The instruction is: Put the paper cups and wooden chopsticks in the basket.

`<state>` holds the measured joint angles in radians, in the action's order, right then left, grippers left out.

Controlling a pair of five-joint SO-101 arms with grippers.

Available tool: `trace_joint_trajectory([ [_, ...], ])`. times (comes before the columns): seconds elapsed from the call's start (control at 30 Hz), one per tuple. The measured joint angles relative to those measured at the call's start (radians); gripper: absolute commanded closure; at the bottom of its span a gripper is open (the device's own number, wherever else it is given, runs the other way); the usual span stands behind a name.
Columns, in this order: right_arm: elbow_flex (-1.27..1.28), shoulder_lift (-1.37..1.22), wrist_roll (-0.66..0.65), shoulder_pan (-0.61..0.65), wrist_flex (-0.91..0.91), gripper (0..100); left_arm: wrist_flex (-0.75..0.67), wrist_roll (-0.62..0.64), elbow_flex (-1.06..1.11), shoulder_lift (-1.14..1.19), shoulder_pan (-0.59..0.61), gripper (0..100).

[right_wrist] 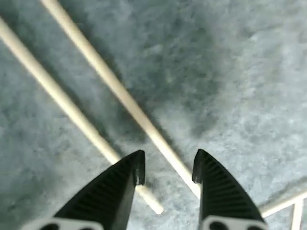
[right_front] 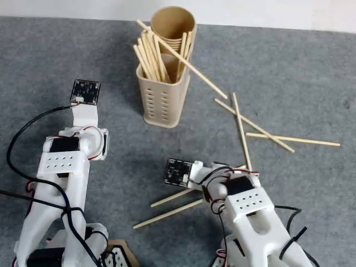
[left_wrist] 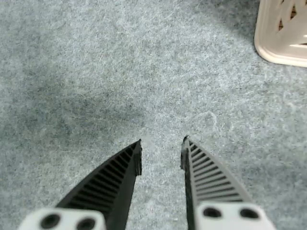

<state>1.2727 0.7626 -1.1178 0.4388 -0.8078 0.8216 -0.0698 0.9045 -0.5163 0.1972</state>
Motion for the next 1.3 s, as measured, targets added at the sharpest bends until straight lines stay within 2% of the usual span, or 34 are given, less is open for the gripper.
trace_joint_trajectory([
  [0.27,0.006,-0.130,-0.002,0.026,0.035,81.8,0.000,0.000,0.000,0.000,0.000,84],
  [0.47,-0.167,-0.203,-0.021,0.028,-0.193,78.5,0.000,0.000,0.000,0.000,0.000,84],
  [0.67,-0.341,-0.137,-0.035,0.028,-0.439,71.2,0.000,0.000,0.000,0.000,0.000,84],
  [0.77,-0.345,-0.118,-0.055,0.028,-0.500,71.0,0.000,0.000,0.000,0.000,0.000,84],
  [1.07,-0.157,-0.114,-0.064,0.069,-0.353,70.9,0.000,0.000,0.000,0.000,0.000,84],
  [1.3,-0.120,-0.114,-0.055,0.072,-0.172,70.9,0.000,0.000,0.000,0.000,0.000,84],
])
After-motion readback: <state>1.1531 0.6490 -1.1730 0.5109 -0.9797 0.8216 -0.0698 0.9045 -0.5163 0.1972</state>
